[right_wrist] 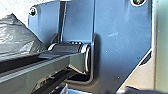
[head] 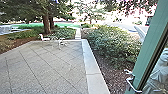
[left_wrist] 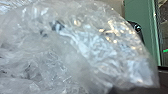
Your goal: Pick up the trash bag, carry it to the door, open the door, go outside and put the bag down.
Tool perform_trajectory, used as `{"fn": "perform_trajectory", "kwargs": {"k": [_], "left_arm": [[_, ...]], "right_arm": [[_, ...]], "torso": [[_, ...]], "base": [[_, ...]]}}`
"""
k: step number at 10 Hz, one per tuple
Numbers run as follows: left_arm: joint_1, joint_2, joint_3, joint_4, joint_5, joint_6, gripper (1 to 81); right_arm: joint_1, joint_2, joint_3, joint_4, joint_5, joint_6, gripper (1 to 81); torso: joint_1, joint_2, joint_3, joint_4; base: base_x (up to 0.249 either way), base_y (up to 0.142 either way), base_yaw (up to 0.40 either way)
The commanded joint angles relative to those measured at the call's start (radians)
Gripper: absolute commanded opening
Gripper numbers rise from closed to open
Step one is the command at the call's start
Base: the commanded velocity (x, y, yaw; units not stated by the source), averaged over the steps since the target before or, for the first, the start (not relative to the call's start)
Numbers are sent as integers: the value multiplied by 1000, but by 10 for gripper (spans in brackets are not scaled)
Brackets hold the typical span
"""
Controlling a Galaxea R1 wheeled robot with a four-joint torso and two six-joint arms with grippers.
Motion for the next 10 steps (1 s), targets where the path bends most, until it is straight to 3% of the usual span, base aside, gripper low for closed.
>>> {"fn": "perform_trajectory", "kwargs": {"k": [1,3,6,8,10], "left_arm": [[-25,-9,6,7,54,3,10],[-20,-32,31,9,55,3,10],[-29,-128,180,4,52,0,10],[-48,-161,216,-2,55,-9,10],[-69,-205,259,-2,57,-10,10]], "right_arm": [[33,-15,41,0,-73,-6,811],[33,-78,148,0,-72,-6,811],[33,-212,357,12,-70,-4,811],[36,-216,370,12,-72,-4,811],[39,-220,373,9,-75,-4,811]], "torso": [[0,0,0,0],[-1,0,0,0],[-1,0,0,0],[-1,0,-94,0],[-1,-1,-113,0]], "base": [[0,0,0],[0,0,0],[0,0,0],[0,0,0],[0,0,0]]}}
